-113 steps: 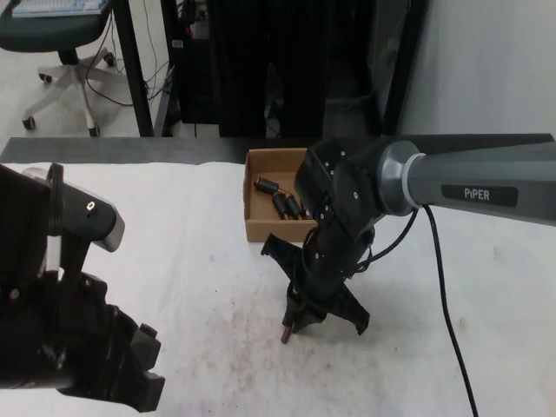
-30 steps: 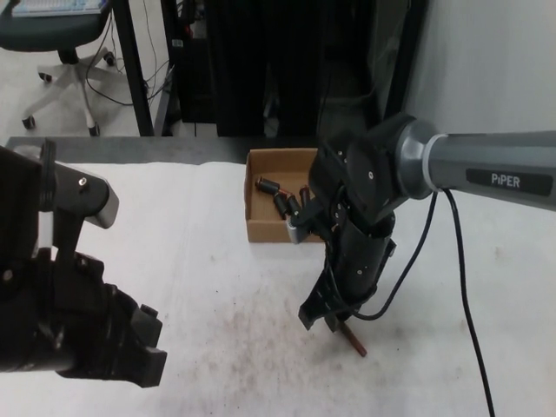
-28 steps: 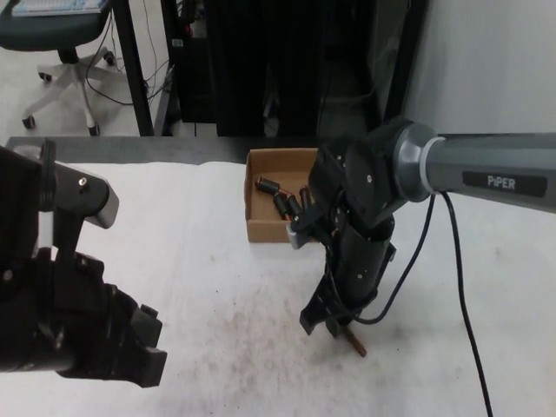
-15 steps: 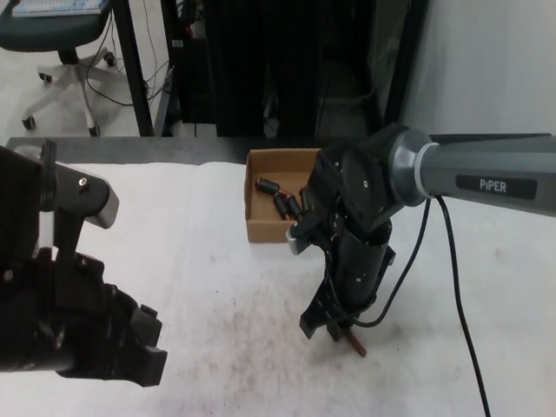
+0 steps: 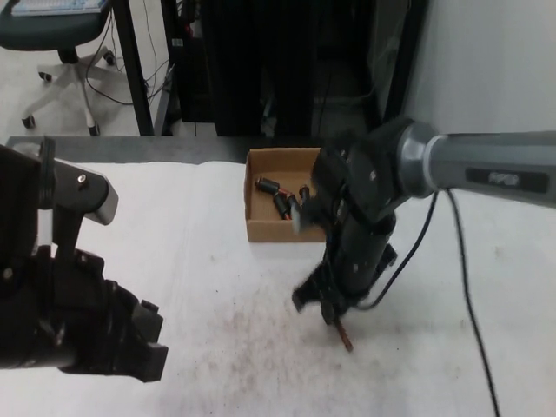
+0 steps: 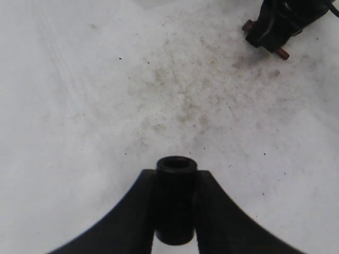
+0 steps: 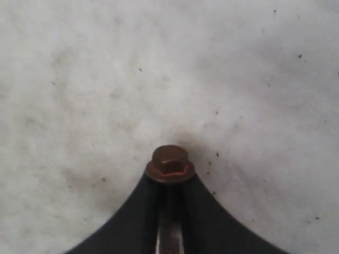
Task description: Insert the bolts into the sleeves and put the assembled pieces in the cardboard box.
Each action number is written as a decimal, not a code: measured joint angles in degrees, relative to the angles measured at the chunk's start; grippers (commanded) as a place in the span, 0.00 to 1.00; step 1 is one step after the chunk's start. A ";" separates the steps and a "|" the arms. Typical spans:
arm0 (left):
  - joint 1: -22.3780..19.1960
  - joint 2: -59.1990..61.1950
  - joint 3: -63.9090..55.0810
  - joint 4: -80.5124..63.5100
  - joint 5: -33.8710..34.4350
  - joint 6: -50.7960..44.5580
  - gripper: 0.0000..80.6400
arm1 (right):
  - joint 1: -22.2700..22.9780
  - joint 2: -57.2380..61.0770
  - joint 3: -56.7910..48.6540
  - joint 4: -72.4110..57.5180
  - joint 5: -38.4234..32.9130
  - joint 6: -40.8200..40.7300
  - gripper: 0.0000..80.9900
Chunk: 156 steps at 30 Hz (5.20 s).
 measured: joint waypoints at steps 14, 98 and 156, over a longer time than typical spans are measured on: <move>-0.09 -0.03 9.37 -51.61 28.42 -19.50 0.00 | -13.87 -37.93 6.81 -31.86 -29.14 19.85 0.01; -12.00 15.11 14.56 -86.42 10.61 3.30 0.00 | 5.70 -41.92 25.34 -56.44 -27.02 -2.50 0.01; -6.90 15.58 13.76 -84.24 4.30 -4.30 0.00 | 5.77 -41.92 25.47 -61.16 -17.59 -3.74 0.25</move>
